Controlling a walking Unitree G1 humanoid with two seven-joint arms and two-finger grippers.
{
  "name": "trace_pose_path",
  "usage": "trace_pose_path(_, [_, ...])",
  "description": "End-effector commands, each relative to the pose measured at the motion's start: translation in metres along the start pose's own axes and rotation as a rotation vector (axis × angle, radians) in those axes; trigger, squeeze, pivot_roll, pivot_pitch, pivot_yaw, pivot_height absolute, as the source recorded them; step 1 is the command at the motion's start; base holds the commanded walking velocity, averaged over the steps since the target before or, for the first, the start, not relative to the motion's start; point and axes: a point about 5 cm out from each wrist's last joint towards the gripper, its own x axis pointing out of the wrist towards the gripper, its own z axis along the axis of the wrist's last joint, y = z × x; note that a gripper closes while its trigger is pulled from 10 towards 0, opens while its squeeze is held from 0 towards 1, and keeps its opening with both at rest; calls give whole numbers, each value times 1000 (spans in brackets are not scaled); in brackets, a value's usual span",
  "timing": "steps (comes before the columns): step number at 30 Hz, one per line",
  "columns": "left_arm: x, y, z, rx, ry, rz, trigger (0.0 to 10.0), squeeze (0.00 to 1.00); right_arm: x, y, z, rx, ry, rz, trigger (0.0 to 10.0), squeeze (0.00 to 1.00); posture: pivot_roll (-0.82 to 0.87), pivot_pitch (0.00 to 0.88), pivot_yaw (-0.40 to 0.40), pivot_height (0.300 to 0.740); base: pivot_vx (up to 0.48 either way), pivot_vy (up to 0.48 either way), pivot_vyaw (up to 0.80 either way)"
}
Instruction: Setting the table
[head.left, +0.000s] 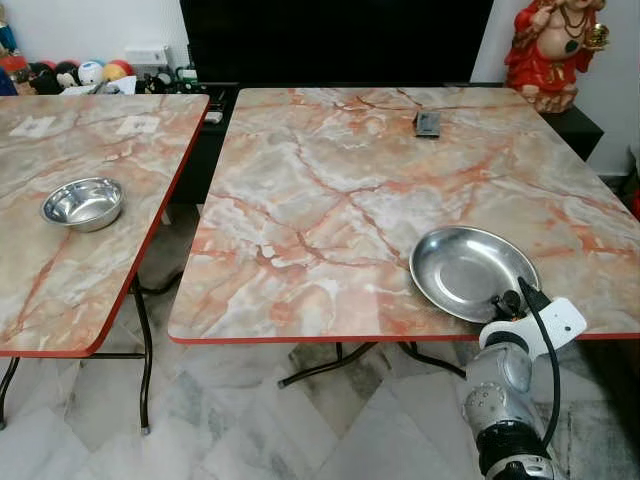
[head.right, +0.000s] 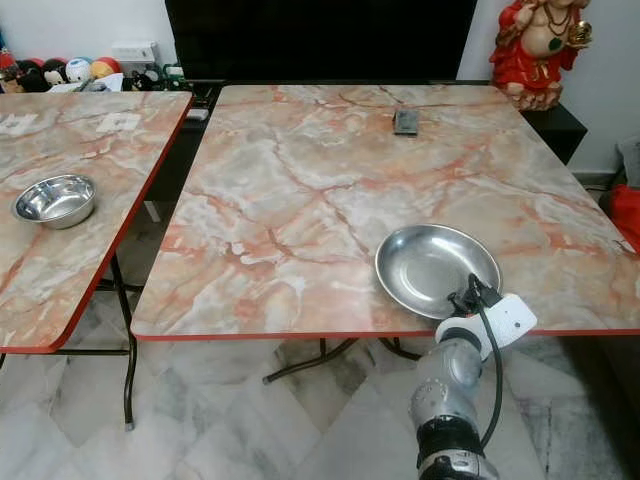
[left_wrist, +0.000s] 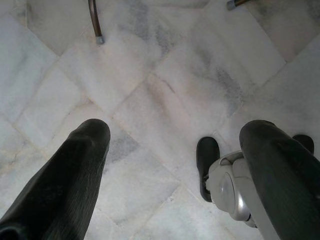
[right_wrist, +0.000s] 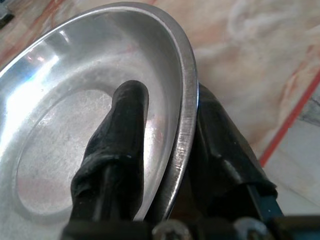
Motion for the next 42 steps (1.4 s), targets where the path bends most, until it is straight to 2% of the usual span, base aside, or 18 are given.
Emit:
trace_pose_path(1, [-4,5,-9,8,41,12,10000,0,2,2,3,23,-13,4,10000,580,49,122,-3,740,0,0,0])
trace_pose_path(4, [-4,6,-9,9,41,11,10000,0,2,4,3,19,-14,11,10000,584,50,122,-3,740,0,0,0])
trace_pose_path(5, [-4,6,-9,9,40,11,10000,0,2,5,3,17,-14,13,10000,98,50,122,-3,740,0,0,0])
trace_pose_path(6, [-4,6,-9,9,40,11,10000,0,2,5,3,17,-14,13,10000,98,50,122,-3,740,0,0,0])
trace_pose_path(7, [-4,6,-9,9,40,10,10000,0,2,5,2,17,-14,14,10000,0,48,123,-3,740,0,0,0])
trace_pose_path(21, [-4,3,-11,8,48,6,10000,0,0,6,3,-16,-46,36,10000,0,44,124,-10,740,0,0,0])
trace_pose_path(23, [-5,3,-11,9,48,6,10000,0,-1,7,2,-23,-48,41,10000,294,44,124,-10,740,0,0,0])
trace_pose_path(24, [-5,3,-11,10,48,5,10000,0,-1,7,2,-21,-48,41,10000,792,44,123,-11,740,0,0,0])
trace_pose_path(27, [-5,3,-11,12,48,3,10000,0,-2,6,1,-18,-48,41,10000,816,44,123,-11,740,0,0,0])
trace_pose_path(28, [-5,3,-11,13,48,3,10000,0,-2,6,1,-19,-49,41,10000,792,44,123,-11,740,0,0,0])
trace_pose_path(29, [-5,3,-11,14,49,1,10000,0,-2,6,1,-22,-50,39,10000,537,40,124,-13,740,0,0,0])
trace_pose_path(30, [-5,3,-11,14,49,1,10000,0,-3,5,1,-23,-51,38,10000,537,40,124,-13,740,0,0,0])
trace_pose_path(31, [-5,3,-11,14,49,0,10000,0,-3,5,1,-24,-53,36,10000,0,40,124,-13,740,0,0,0])
trace_pose_path(37, [-5,1,-12,12,51,-2,10000,0,-8,-4,3,-51,-93,16,10000,0,38,125,-15,740,0,0,0])
trace_pose_path(42, [-4,0,-12,8,54,-4,10000,0,-11,-3,11,-52,-148,41,10000,0,31,124,-18,740,0,0,0])
